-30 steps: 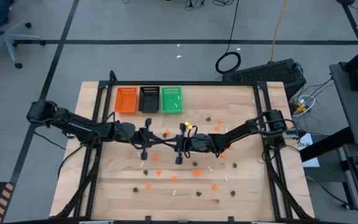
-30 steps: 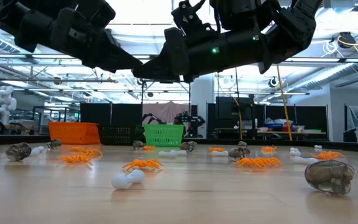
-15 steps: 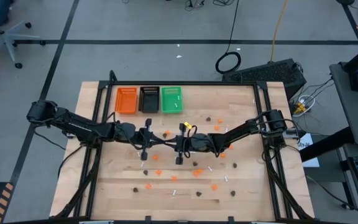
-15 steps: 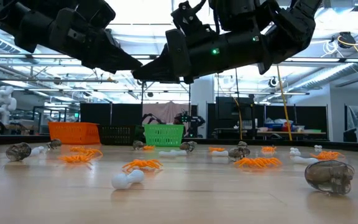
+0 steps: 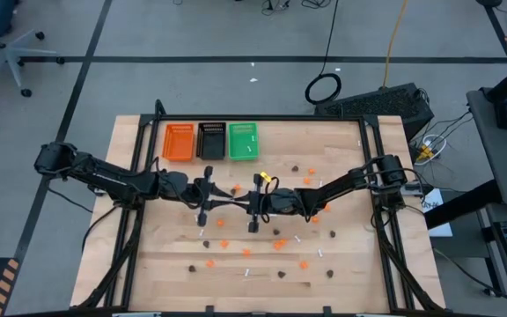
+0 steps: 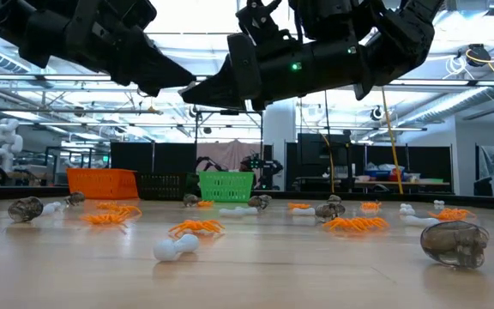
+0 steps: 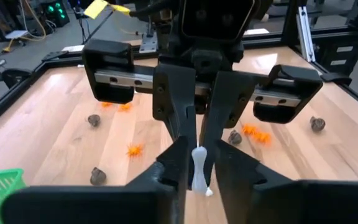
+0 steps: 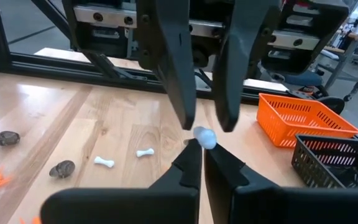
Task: Sort Halloween decoration
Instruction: Put the white bone toy into the green bin
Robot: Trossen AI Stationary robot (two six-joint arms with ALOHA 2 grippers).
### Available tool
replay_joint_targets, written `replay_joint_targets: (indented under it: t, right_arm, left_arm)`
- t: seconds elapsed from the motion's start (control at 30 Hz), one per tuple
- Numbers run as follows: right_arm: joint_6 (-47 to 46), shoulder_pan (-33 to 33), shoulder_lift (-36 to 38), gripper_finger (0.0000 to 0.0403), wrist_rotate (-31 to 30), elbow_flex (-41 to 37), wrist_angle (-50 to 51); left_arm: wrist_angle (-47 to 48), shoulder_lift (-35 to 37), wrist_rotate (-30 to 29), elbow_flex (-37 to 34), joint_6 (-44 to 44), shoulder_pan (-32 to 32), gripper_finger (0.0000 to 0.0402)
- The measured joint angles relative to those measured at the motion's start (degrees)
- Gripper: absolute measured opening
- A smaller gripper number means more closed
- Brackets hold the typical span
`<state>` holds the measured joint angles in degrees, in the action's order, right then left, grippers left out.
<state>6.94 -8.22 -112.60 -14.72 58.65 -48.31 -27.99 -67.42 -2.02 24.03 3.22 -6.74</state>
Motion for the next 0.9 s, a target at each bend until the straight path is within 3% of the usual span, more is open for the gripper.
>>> replay_joint_targets:
  t: [0.33,0.5,0.9]
  right_arm:
    - [-0.09,0.06,0.00,0.0001,-0.03,-0.02,0.24]
    - [-1.21,0.06,0.00,0.0001,-0.05,-0.09,1.50]
    - [-13.32,-0.12,-0.02,0.0029,5.40,-0.13,10.23]
  left_arm:
    - [1.21,1.46,-3.82,0.00,-3.37,-0.02,0.0125]
    - [9.16,4.96,-7.52,0.00,-6.30,0.00,0.0125]
    - [27.93,6.36,-7.75,0.00,-18.13,-0.04,0.0125]
